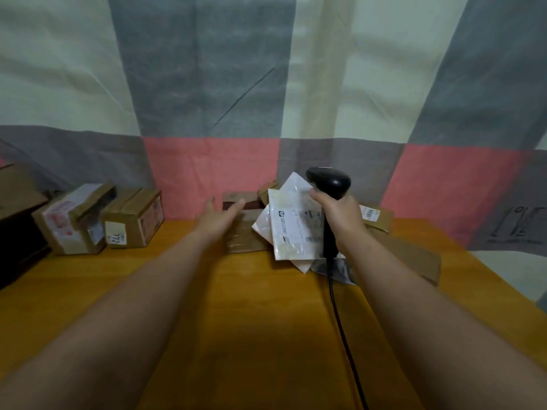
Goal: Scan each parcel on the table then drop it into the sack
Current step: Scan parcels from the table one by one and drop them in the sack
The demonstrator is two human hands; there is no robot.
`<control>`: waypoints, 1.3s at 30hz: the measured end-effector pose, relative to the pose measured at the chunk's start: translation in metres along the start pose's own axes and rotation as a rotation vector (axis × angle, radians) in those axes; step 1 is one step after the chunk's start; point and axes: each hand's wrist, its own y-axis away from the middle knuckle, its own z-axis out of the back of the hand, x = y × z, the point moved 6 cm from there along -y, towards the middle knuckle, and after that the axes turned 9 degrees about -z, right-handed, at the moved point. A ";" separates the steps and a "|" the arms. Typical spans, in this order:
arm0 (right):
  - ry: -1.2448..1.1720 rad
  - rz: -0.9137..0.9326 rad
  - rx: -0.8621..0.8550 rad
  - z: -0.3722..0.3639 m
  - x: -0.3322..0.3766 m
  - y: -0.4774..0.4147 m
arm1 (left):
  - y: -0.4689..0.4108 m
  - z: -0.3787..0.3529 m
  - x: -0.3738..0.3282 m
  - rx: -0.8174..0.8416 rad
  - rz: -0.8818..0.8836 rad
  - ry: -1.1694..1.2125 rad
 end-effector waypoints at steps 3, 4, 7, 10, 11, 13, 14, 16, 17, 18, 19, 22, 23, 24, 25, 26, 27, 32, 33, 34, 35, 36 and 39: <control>-0.002 -0.084 0.020 -0.019 -0.047 -0.071 | -0.026 -0.009 0.018 0.037 0.065 0.180; -0.013 -0.120 0.053 -0.027 -0.056 -0.080 | -0.032 -0.017 0.021 0.084 0.085 0.243; -0.088 -0.200 0.143 -0.051 -0.040 -0.052 | -0.038 -0.032 0.021 0.145 0.074 0.348; -0.112 -0.236 0.199 -0.063 -0.039 -0.045 | -0.039 -0.033 0.028 0.110 0.063 0.410; -0.122 -0.229 0.209 -0.065 -0.037 -0.041 | -0.035 -0.029 0.031 0.095 0.067 0.422; -0.136 -0.216 0.226 -0.067 -0.033 -0.026 | -0.022 -0.021 0.035 0.070 0.092 0.437; -0.134 -0.216 0.242 -0.068 -0.033 -0.018 | -0.013 -0.016 0.038 0.062 0.108 0.446; -0.129 -0.228 0.266 -0.071 -0.031 0.005 | 0.009 -0.002 0.042 0.041 0.121 0.449; -0.130 -0.233 0.279 -0.072 -0.030 0.019 | 0.022 0.006 0.044 0.028 0.123 0.444; -0.135 -0.236 0.294 -0.074 -0.029 0.033 | 0.037 0.016 0.046 0.018 0.122 0.433; -0.140 -0.237 0.307 -0.075 -0.029 0.049 | 0.052 0.025 0.050 0.013 0.118 0.421; -0.098 -0.224 0.345 -0.076 -0.030 0.097 | 0.103 0.053 0.058 -0.012 0.123 0.377; -0.060 -0.219 0.353 -0.076 -0.031 0.113 | 0.122 0.062 0.060 -0.012 0.121 0.364; -0.019 -0.210 0.356 -0.076 -0.031 0.128 | 0.140 0.070 0.060 -0.004 0.119 0.348; 0.020 -0.198 0.359 -0.075 -0.032 0.143 | 0.160 0.077 0.060 0.002 0.122 0.336; 0.043 -0.186 0.365 -0.074 -0.032 0.158 | 0.178 0.083 0.061 -0.001 0.122 0.324; 0.053 -0.180 0.374 -0.073 -0.031 0.172 | 0.195 0.090 0.060 -0.015 0.113 0.310; 0.031 -0.175 0.414 -0.073 -0.039 0.237 | 0.264 0.118 0.060 -0.022 0.152 0.188; 0.025 -0.182 0.419 -0.074 -0.041 0.246 | 0.273 0.123 0.057 -0.010 0.156 0.157; 0.025 -0.189 0.419 -0.074 -0.041 0.255 | 0.280 0.128 0.056 0.006 0.160 0.123; 0.031 -0.189 0.413 -0.075 -0.041 0.261 | 0.286 0.133 0.054 0.014 0.162 0.084; 0.042 -0.183 0.400 -0.074 -0.039 0.265 | 0.290 0.138 0.051 0.006 0.146 0.030; 0.063 -0.151 0.343 -0.068 -0.030 0.270 | 0.299 0.152 0.026 -0.125 -0.069 -0.177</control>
